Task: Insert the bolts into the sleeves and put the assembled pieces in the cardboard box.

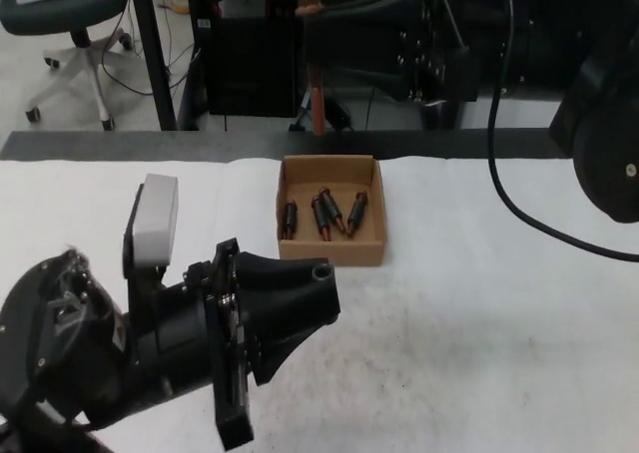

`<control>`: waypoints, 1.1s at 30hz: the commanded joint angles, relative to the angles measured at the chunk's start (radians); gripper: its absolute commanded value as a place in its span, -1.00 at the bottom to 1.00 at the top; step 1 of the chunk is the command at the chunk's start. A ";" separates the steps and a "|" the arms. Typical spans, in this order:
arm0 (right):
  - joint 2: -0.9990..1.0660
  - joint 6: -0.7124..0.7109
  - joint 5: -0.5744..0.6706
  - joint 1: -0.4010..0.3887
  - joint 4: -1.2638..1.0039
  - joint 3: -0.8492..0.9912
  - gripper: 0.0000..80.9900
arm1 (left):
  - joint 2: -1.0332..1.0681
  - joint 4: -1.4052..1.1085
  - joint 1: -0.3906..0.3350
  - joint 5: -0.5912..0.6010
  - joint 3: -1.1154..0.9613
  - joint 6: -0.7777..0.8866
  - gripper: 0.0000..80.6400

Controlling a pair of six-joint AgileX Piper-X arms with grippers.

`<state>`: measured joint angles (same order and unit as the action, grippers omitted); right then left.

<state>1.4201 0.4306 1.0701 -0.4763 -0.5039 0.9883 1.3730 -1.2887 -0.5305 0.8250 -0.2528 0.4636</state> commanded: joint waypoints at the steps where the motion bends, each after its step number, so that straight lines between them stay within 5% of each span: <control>1: -0.007 0.024 -0.003 0.000 -0.034 0.003 -0.98 | -0.012 0.242 0.029 -0.080 -0.004 -0.093 -1.00; 9: -0.007 0.026 -0.001 0.000 -0.032 0.003 -0.98 | -0.012 1.187 0.073 -0.116 -0.242 -0.288 -1.00; 14: -0.007 0.042 -0.025 0.049 -0.021 0.003 -0.98 | 0.001 1.727 0.069 -0.542 -0.472 -0.594 -0.99; 17: -0.010 0.058 -0.071 0.117 0.033 0.003 -0.98 | 0.030 1.947 0.069 -0.679 -0.560 -0.736 -0.99; 22: -0.010 0.086 -0.062 0.183 0.107 0.003 -0.98 | 0.109 2.099 0.069 -0.698 -0.594 -0.786 -0.99; 33: -0.042 0.119 -0.042 0.177 0.099 0.003 -0.98 | 0.246 2.177 0.069 -0.713 -0.597 -0.839 -0.99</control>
<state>1.4036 0.5469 1.0171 -0.2974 -0.4000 0.9883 1.6206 0.8893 -0.4600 0.1273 -0.8420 -0.3679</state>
